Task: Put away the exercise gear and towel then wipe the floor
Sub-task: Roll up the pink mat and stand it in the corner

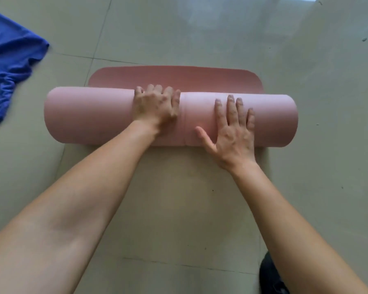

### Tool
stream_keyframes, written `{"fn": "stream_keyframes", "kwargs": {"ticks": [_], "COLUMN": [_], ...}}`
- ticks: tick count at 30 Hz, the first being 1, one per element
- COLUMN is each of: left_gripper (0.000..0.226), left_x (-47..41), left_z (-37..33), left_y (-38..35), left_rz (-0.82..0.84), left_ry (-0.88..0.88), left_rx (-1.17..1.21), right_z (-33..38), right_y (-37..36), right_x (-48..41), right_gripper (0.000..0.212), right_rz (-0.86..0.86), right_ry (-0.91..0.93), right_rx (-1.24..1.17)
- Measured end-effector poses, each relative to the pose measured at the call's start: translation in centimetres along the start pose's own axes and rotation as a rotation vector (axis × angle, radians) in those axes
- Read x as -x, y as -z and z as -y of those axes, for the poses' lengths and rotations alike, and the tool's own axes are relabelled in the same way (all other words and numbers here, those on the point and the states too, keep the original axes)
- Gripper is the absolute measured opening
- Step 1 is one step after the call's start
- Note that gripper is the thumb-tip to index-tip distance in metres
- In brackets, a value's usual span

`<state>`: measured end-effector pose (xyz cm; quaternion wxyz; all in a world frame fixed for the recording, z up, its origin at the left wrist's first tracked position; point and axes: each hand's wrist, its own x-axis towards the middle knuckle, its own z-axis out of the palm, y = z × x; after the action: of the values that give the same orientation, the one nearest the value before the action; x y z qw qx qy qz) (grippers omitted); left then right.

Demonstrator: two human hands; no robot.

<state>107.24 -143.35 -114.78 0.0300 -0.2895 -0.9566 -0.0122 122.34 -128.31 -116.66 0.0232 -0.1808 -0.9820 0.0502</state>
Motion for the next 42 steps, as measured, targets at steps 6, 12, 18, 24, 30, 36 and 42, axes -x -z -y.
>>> {"fn": "stream_keyframes", "kwargs": {"ticks": [6,12,18,24,30,36,42], "left_gripper": [0.048,0.052,0.118,0.157,0.145,0.119,0.115], "left_x": [-2.5,-0.8,-0.3,-6.1,-9.8,-6.5,-0.9], "left_z": [0.7,1.4,1.0,0.9,1.3,0.9,0.3], "left_y": [0.4,0.2,-0.3,0.6,0.8,0.9,2.4], "left_rz": [0.031,0.040,0.146,0.328,0.344,0.222,0.260], "left_ry": [-0.065,-0.035,-0.152,-0.094,-0.113,-0.094,-0.052], "left_rx": [0.062,0.117,0.040,-0.139,-0.144,-0.017,0.116], "right_z": [-1.1,-1.1,-0.9,-3.2,-4.6,-2.0,-2.2], "right_y": [-1.1,-1.2,1.1,0.1,0.3,1.6,4.5], "right_x": [3.3,-2.4,-11.6,-8.6,-8.7,-8.3,-4.6], "right_gripper": [0.074,0.067,0.064,0.111,0.120,0.086,0.068], "right_rz": [-0.123,-0.041,0.025,-0.288,0.033,0.001,-0.042], "right_ry": [0.074,0.009,-0.134,-0.740,-1.186,-1.114,-1.157], "right_rx": [-0.015,-0.058,-0.112,-0.459,-1.838,-2.104,-2.048]}}
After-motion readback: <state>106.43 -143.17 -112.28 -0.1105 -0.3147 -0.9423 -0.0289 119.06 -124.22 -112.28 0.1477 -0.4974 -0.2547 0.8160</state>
